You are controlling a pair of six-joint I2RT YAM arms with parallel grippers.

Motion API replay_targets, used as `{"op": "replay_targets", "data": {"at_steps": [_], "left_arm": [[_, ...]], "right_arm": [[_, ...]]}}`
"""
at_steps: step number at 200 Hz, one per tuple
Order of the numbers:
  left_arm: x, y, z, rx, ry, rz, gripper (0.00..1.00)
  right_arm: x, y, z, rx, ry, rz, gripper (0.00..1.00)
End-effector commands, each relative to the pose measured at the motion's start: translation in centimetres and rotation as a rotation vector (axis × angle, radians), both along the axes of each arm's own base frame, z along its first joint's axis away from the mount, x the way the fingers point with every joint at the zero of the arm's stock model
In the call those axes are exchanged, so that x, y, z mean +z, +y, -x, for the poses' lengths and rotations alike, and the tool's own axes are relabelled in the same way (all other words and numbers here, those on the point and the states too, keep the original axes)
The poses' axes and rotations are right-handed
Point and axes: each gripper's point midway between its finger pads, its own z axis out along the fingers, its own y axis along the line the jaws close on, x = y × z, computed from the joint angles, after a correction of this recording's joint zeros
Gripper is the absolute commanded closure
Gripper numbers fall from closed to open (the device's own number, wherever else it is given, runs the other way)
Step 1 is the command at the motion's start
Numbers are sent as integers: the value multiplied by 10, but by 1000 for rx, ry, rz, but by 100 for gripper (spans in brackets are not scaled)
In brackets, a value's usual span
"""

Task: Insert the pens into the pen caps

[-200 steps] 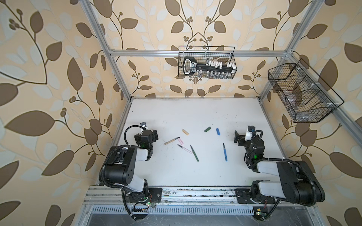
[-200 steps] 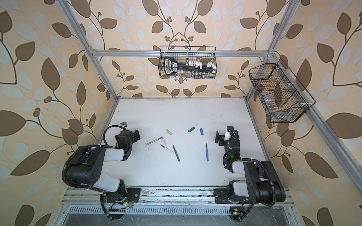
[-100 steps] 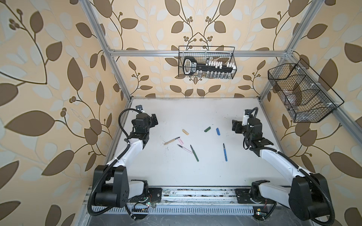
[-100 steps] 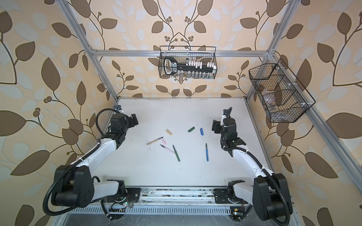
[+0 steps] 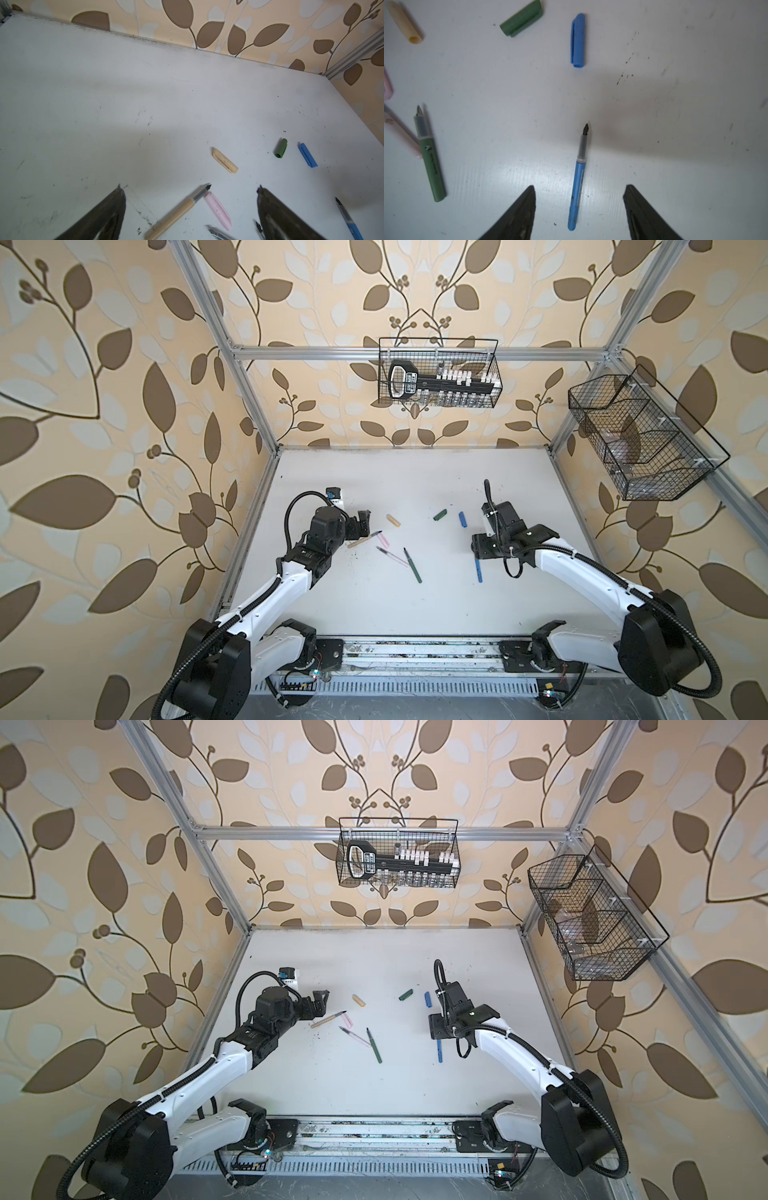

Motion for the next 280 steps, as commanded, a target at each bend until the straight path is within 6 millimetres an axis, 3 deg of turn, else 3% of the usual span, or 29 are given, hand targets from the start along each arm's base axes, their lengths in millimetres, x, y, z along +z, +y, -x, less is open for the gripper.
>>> {"op": "replay_targets", "data": {"at_steps": [1, 32, 85, 142, 177, 205, 255, 280], "left_arm": [[17, -17, -6, -65, -53, 60, 1], [25, -32, 3, -167, -89, 101, 1], [16, -11, 0, -42, -36, 55, 1], [18, -11, 1, -42, -43, 64, 1], [21, -22, 6, -128, -77, 64, 1], [19, -16, 5, -86, -73, 62, 1], [14, -9, 1, -40, -40, 47, 1], [15, -16, 1, -79, -53, 61, 1]], "right_arm": [[-19, -1, 20, 8, 106, 23, 36], [-32, 4, 18, 25, 128, 24, 42], [-52, 7, 12, 33, 161, 37, 47], [-68, 4, 5, 15, 180, 57, 53], [-75, 0, 1, 0, 184, 63, 56], [-79, 0, -1, -2, 198, 70, 59], [-82, -1, -2, -4, 204, 103, 76], [-81, 0, -1, -3, 201, 105, 86]]}}
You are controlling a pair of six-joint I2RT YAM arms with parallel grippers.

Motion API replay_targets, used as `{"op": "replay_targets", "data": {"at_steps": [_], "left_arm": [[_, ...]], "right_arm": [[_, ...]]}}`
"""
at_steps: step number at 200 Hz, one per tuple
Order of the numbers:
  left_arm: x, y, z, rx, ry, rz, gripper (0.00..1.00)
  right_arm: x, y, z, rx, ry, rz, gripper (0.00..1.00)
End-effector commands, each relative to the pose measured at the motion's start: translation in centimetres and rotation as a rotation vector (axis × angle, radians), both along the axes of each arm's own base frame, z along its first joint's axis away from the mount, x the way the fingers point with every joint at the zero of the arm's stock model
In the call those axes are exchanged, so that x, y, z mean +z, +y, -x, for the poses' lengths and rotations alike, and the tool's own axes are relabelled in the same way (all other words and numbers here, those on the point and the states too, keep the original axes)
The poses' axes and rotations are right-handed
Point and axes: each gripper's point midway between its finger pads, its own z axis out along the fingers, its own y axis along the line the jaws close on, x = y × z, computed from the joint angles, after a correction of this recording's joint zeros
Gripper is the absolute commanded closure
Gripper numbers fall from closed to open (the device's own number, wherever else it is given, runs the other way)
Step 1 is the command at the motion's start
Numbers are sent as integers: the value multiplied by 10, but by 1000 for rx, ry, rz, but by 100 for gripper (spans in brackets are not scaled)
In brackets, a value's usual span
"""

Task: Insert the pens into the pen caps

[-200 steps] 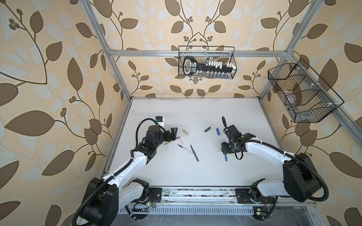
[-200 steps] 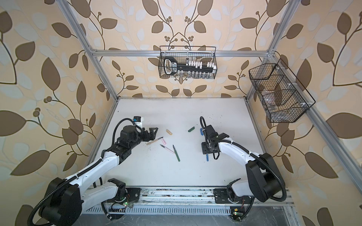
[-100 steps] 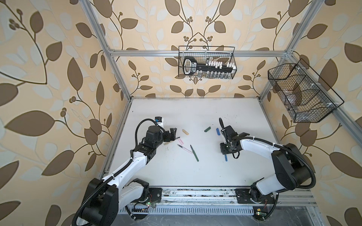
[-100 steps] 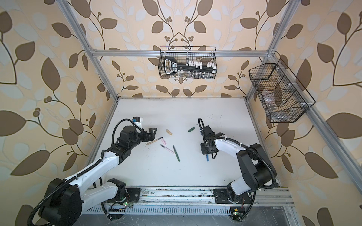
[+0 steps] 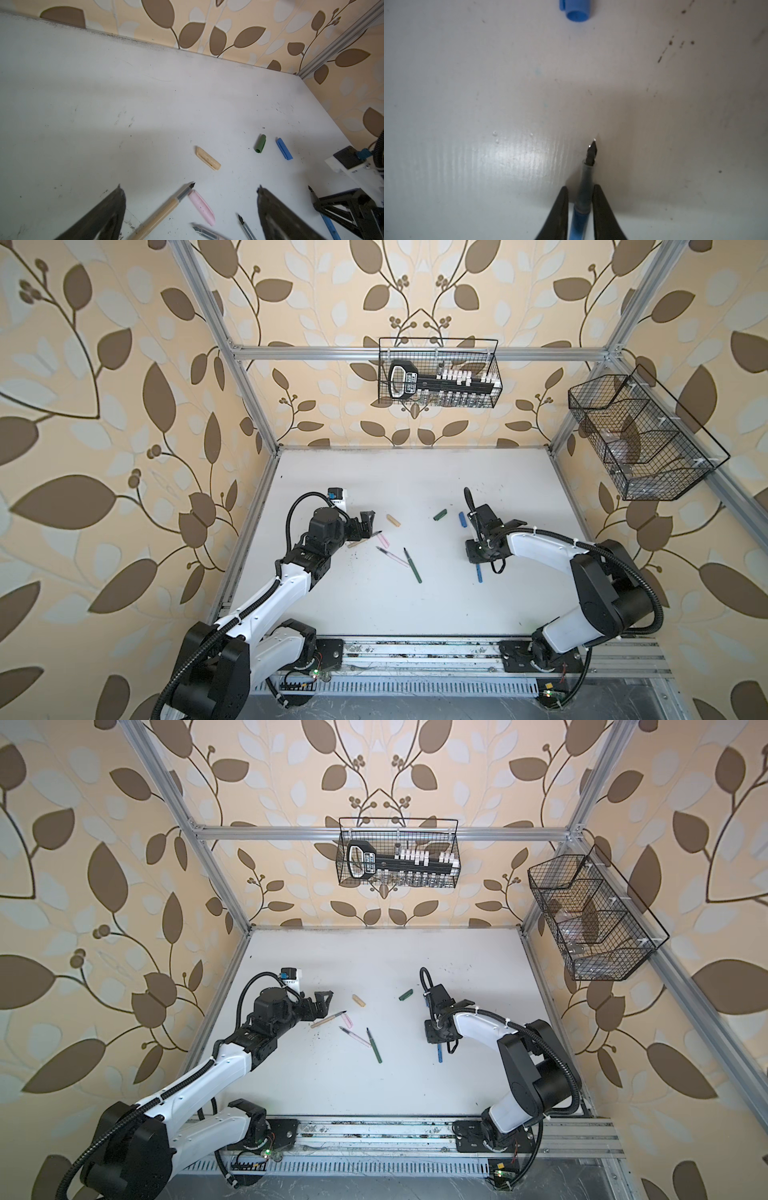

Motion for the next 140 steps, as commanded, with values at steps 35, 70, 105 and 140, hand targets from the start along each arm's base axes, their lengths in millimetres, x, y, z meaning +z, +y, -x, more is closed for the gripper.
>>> {"op": "replay_targets", "data": {"at_steps": [35, 70, 105, 140], "left_arm": [[6, -9, -6, -27, 2, 28, 1], [5, -23, -4, -97, 30, 59, 1], [6, -45, 0, -224, 27, 112, 1], [5, -73, 4, -373, 42, 192, 1]], "right_arm": [[-9, -5, 10, -3, 36, 30, 94], [5, -1, 2, -14, -31, -24, 94], [43, 17, -17, -14, -221, -222, 96], [91, 29, -33, -61, -452, -494, 98]]}}
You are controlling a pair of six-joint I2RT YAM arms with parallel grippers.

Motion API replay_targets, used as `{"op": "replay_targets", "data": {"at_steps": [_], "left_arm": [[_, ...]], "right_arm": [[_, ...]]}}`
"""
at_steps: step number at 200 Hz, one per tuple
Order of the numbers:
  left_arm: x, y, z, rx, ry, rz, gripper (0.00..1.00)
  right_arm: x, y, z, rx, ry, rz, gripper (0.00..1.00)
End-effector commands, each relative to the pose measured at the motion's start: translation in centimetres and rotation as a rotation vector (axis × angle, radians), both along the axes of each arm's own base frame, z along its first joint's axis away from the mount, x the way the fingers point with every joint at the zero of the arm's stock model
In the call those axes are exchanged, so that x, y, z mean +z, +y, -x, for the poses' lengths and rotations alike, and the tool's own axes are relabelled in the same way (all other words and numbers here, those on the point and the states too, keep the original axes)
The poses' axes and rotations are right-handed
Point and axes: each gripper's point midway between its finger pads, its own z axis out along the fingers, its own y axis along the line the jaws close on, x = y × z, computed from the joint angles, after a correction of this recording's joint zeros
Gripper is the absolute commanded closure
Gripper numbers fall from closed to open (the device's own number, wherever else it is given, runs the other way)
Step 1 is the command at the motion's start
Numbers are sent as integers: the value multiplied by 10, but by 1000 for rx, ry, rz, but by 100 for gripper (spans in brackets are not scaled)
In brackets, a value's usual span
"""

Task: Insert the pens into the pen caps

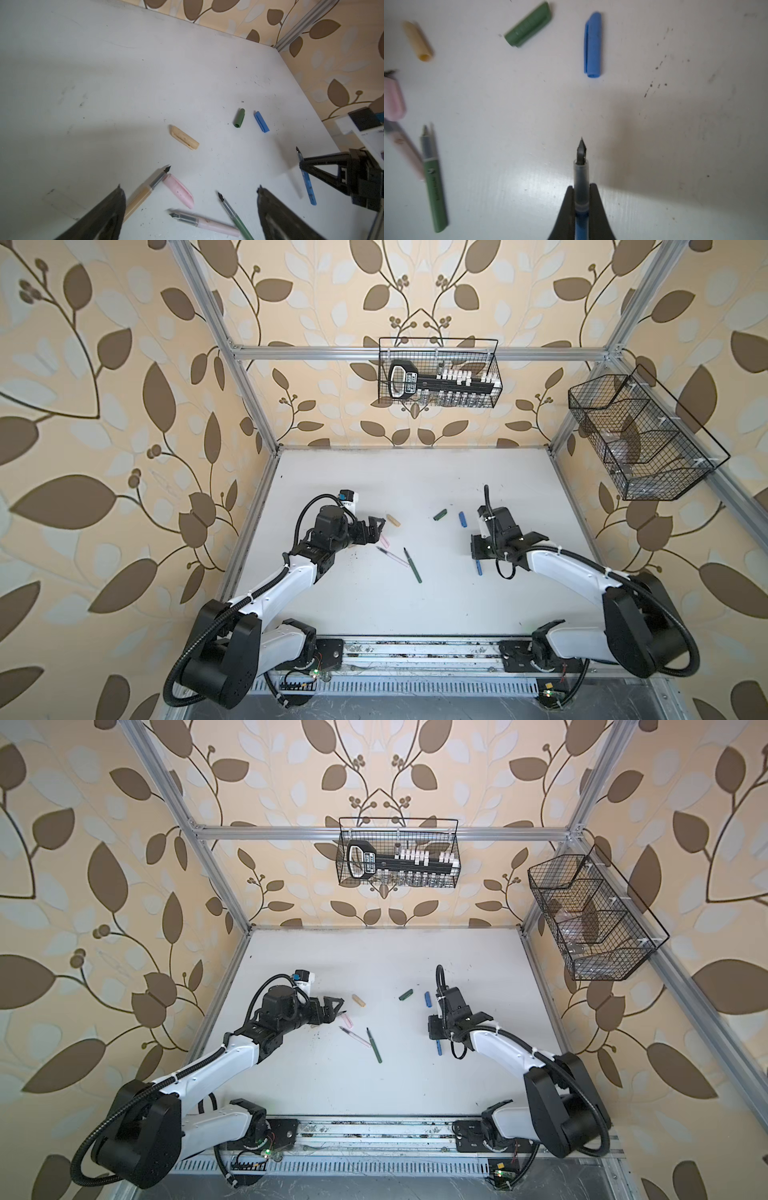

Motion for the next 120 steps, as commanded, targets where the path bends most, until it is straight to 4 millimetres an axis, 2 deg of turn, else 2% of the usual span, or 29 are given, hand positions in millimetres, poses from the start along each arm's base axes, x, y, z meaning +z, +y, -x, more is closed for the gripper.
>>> {"op": "replay_targets", "data": {"at_steps": [1, 39, 82, 84, 90, 120], "left_arm": [[32, -33, -3, -157, -68, 121, 1], [32, -81, 11, -352, -40, 211, 3], [38, -128, 33, -533, -32, 277, 6], [30, -130, 34, -537, -8, 273, 6], [27, -136, 35, -556, 4, 275, 6], [25, -157, 47, -643, 24, 303, 10]], "right_arm": [[41, 20, -19, -11, -187, -243, 98], [75, 48, -18, 5, -343, -536, 98], [98, 86, -12, 81, -449, -648, 98], [98, 88, -12, 83, -453, -650, 98], [100, 92, -10, 96, -465, -659, 98], [103, 105, -13, 102, -484, -697, 98]]}}
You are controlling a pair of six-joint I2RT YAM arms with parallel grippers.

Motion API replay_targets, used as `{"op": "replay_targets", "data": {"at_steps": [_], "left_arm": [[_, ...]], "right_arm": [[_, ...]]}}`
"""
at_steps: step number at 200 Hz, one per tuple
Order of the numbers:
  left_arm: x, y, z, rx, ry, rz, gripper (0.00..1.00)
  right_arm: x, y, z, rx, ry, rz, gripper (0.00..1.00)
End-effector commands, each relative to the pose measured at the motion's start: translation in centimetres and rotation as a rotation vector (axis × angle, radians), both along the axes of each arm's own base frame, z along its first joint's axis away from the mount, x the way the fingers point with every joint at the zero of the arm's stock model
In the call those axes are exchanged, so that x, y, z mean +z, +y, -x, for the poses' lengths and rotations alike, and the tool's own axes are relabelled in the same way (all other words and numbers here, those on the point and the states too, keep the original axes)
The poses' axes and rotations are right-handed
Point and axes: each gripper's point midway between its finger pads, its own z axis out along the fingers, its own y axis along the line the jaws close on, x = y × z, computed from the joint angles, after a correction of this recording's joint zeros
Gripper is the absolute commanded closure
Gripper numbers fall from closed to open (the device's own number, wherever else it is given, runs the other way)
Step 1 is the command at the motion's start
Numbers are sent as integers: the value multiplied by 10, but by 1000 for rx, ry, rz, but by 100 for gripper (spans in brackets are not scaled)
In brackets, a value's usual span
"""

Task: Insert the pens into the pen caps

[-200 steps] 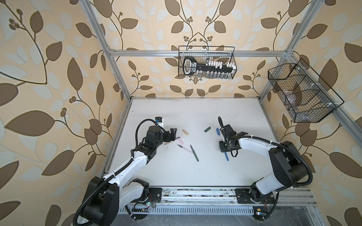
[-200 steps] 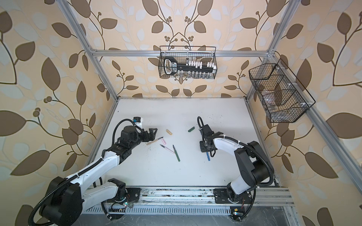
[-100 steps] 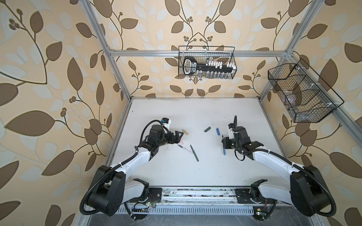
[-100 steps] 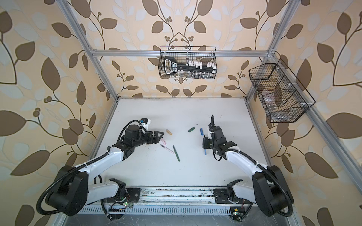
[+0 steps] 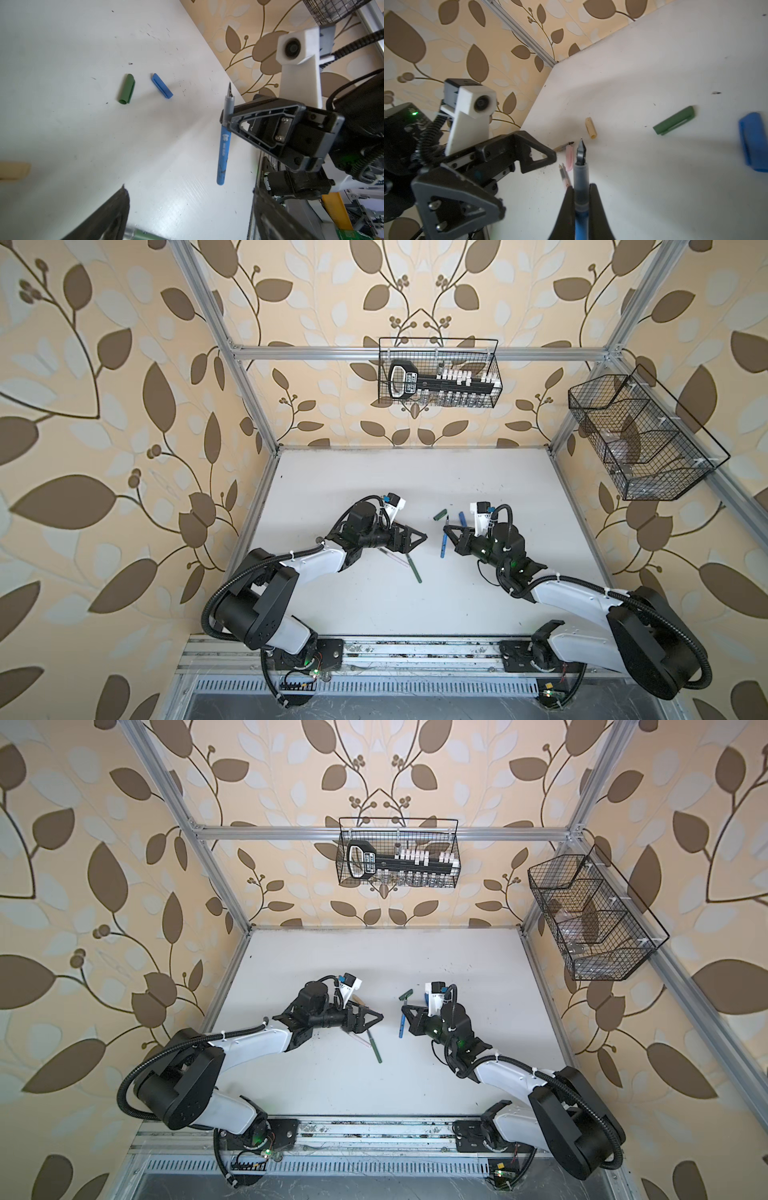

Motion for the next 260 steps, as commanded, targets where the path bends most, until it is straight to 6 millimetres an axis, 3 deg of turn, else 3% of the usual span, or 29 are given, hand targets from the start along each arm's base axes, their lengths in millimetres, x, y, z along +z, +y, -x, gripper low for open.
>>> {"op": "replay_targets", "data": {"at_steps": [1, 50, 79, 151, 195, 212, 242, 260], "left_arm": [[23, -22, 9, -112, -44, 83, 10], [13, -41, 17, -156, -24, 50, 16], [15, -45, 17, -170, -3, 69, 24], [11, -49, 15, -180, 27, 75, 48], [13, -48, 12, -166, 23, 68, 56], [12, -48, 13, -164, 18, 64, 67], [11, -47, 11, -158, 18, 53, 97], [9, -45, 10, -145, 14, 35, 100]], "right_arm": [[19, 6, -6, -18, -70, -95, 98], [24, 22, -10, 17, -86, -150, 98], [25, 28, -8, 22, -102, -157, 97], [28, 31, -8, 23, -117, -199, 96], [23, 33, -3, 37, -116, -194, 96], [24, 35, -2, 43, -124, -193, 96], [24, 33, 0, 33, -133, -191, 95], [24, 34, 2, 38, -137, -185, 94]]}}
